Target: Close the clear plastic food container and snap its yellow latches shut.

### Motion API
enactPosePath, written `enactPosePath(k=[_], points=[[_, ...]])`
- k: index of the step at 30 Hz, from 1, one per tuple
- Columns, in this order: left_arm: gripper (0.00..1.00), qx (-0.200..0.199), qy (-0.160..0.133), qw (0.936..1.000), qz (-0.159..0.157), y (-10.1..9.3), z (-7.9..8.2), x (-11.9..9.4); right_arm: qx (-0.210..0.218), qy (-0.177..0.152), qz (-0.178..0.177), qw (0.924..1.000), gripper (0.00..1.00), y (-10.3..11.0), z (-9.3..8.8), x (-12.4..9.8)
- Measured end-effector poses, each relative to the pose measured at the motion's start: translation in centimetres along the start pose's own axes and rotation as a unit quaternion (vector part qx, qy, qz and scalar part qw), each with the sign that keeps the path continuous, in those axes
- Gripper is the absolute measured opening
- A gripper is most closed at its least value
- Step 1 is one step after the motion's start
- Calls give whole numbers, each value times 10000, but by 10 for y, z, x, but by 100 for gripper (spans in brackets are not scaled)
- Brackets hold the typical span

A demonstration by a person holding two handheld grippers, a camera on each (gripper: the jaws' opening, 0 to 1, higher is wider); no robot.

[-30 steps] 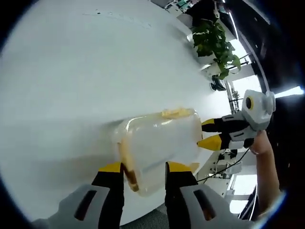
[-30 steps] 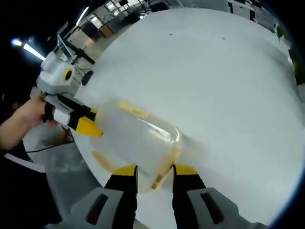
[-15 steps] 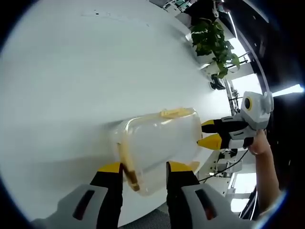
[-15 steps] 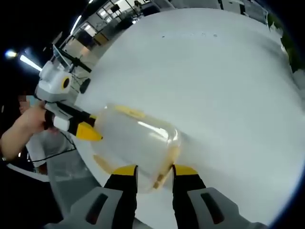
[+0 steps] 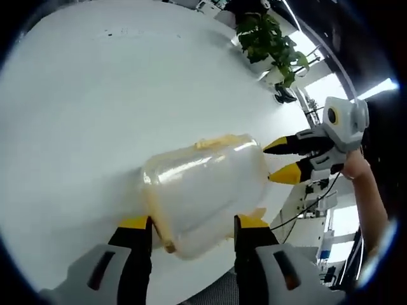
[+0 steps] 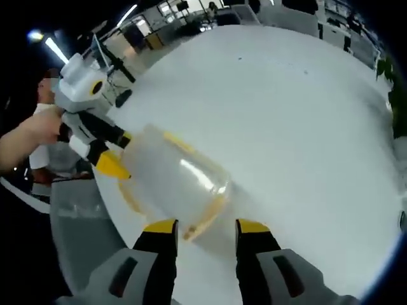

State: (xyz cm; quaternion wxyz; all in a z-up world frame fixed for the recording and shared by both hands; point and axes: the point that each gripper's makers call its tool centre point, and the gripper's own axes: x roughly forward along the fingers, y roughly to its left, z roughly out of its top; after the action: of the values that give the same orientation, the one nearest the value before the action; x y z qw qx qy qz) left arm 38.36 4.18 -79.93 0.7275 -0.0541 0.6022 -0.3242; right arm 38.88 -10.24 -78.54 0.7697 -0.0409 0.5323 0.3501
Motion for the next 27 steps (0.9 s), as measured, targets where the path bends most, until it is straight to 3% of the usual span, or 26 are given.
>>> enactPosePath(k=[5, 9, 14, 18, 27], points=[[56, -76, 88, 9999, -86, 4, -3, -1, -315, -271, -23, 9991, 32, 4, 16, -7], [53, -122, 82, 9999, -53, 8, -4, 0, -383, -279, 69, 9989, 32, 12, 20, -1], [64, -82, 84, 9999, 84, 13, -3, 0, -475, -131, 55, 9988, 31, 15, 14, 8], [62, -8, -12, 9999, 148, 14, -1, -5, -533, -133, 34, 9985, 31, 16, 14, 7], [62, 249, -196, 9993, 222, 19, 11, -21, -692, -282, 61, 9972, 31, 20, 30, -1]])
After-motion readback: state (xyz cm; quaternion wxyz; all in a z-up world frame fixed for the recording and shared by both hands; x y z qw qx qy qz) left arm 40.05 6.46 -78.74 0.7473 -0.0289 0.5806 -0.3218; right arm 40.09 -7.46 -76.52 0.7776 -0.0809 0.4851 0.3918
